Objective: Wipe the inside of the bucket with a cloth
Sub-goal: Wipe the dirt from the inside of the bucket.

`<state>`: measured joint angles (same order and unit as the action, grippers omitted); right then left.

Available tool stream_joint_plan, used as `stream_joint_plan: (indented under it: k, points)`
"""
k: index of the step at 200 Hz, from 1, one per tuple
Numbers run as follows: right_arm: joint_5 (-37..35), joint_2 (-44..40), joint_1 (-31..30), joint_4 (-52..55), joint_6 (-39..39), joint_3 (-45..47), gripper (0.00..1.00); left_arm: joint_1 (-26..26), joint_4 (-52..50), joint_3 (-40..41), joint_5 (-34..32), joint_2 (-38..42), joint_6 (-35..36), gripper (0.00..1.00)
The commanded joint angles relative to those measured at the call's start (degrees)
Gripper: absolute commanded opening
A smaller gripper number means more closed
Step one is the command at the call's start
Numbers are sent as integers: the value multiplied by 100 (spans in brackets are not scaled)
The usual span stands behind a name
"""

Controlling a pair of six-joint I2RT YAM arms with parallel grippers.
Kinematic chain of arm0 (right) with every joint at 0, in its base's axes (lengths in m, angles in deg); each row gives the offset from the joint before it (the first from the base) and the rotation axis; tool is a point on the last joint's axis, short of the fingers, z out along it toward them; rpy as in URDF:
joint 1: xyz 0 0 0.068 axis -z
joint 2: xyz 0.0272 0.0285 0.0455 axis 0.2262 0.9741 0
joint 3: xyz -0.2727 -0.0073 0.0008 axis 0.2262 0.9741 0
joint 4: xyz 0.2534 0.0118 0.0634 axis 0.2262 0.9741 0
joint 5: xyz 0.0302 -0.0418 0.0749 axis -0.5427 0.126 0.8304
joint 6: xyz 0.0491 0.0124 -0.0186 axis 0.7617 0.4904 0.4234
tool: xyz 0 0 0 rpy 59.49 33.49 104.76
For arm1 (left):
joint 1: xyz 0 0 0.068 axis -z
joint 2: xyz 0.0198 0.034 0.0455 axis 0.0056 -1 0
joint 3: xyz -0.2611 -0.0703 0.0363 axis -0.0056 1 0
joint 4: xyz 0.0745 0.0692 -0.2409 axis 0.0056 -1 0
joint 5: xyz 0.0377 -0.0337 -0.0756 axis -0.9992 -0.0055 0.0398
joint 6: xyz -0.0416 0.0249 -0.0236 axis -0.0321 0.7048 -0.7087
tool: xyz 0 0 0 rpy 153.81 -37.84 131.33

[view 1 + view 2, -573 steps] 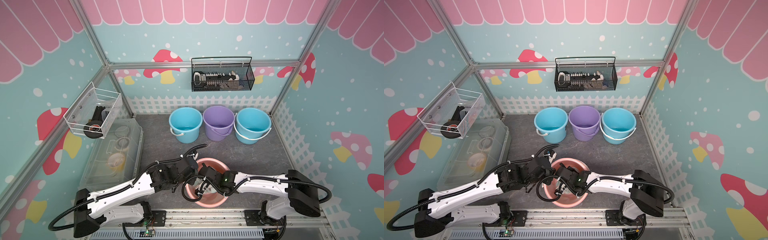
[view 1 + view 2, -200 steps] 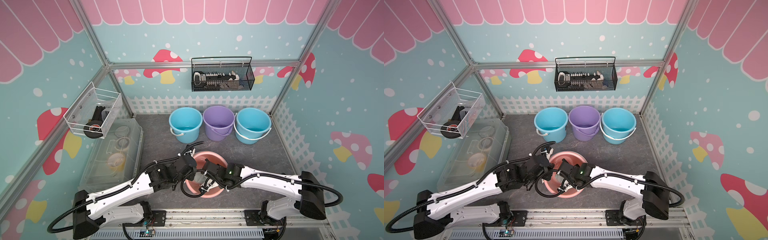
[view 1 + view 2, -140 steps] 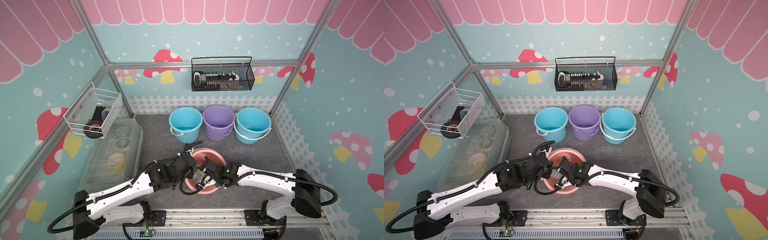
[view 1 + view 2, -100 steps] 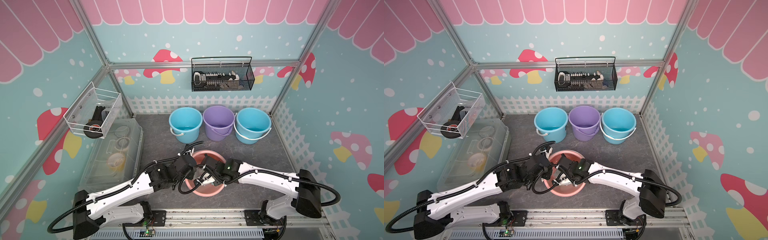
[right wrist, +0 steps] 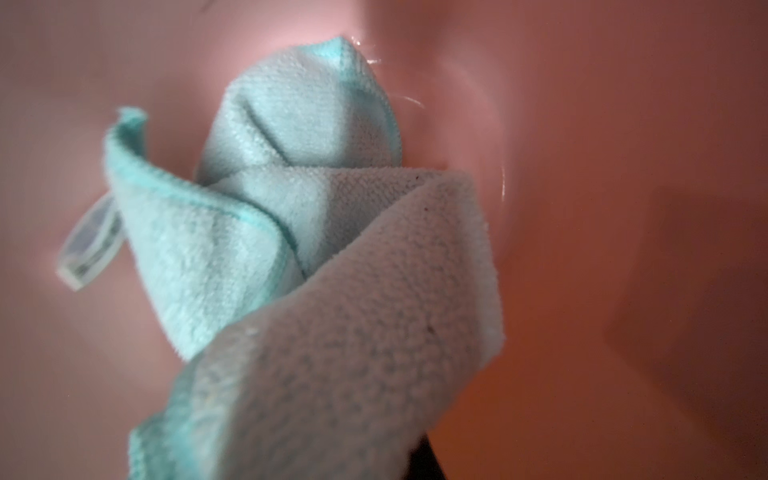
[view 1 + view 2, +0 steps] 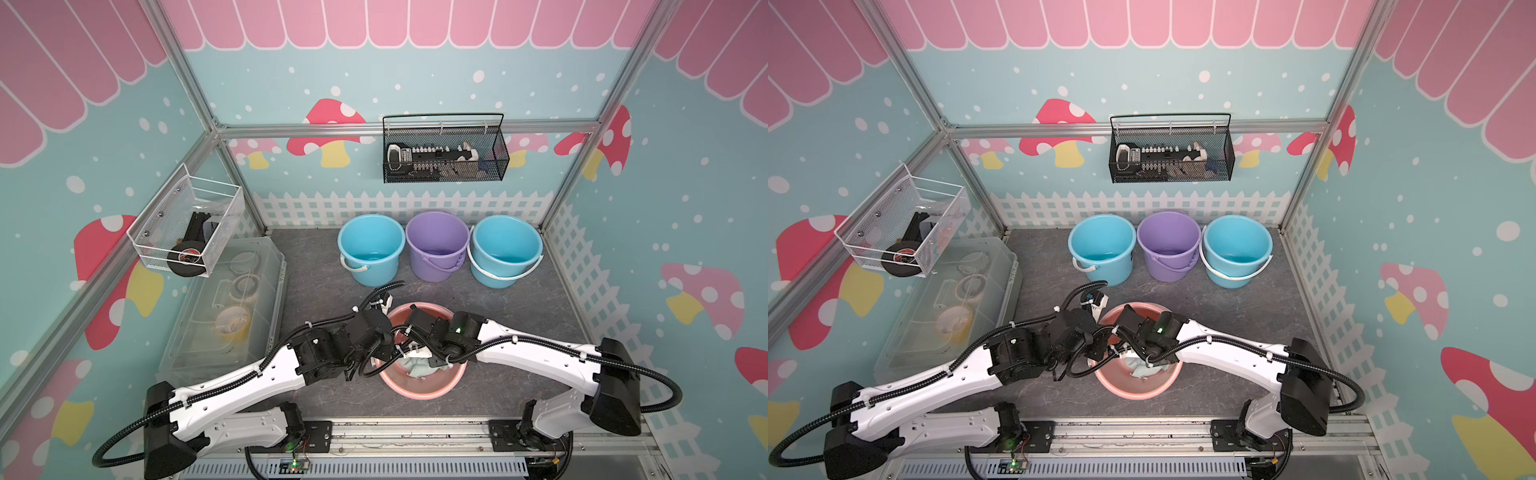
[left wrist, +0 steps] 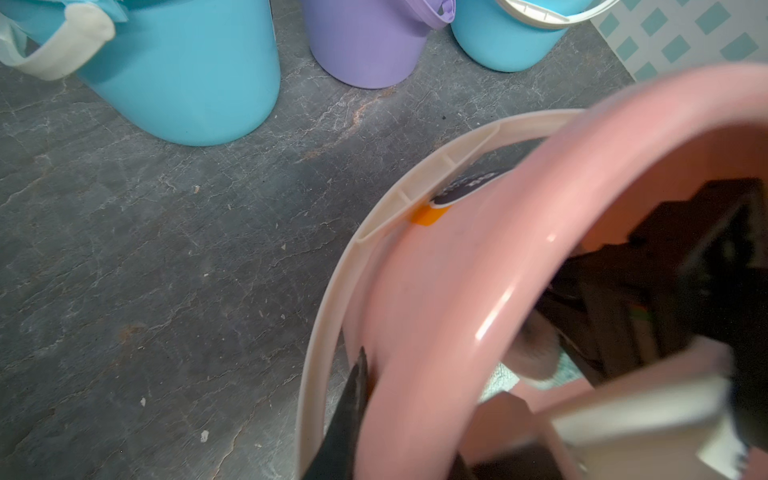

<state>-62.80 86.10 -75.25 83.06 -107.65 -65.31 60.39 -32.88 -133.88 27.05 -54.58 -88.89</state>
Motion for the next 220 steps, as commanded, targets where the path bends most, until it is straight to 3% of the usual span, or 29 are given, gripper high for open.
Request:
stream_joint_plan:
  k: [1,45,92,127,158,185,220]
  points:
    - [-44,392,127,-759,130,200,0,39,135,-46,99,-8,-113,0]
    - [361,749,283,-1044,210,382,0,36,165,-35,64,38,-123,0]
    - [1235,-321,277,-299,923,93,0,-7,177,34,-211,-28,-231,0]
    - [1205,-1088,270,199,1692,-268,0,-66,240,95,-172,-89,-290,0]
    - [1017,-1246,273,770,2713,-836,0,-101,290,156,-156,-74,-321,0]
    - [1490,-1195,268,1329,3630,-1286,0,-130,299,185,-138,-38,-334,0]
    - [2604,-1310,267,1348,4397,-1296,0,-163,299,214,-130,24,-344,0]
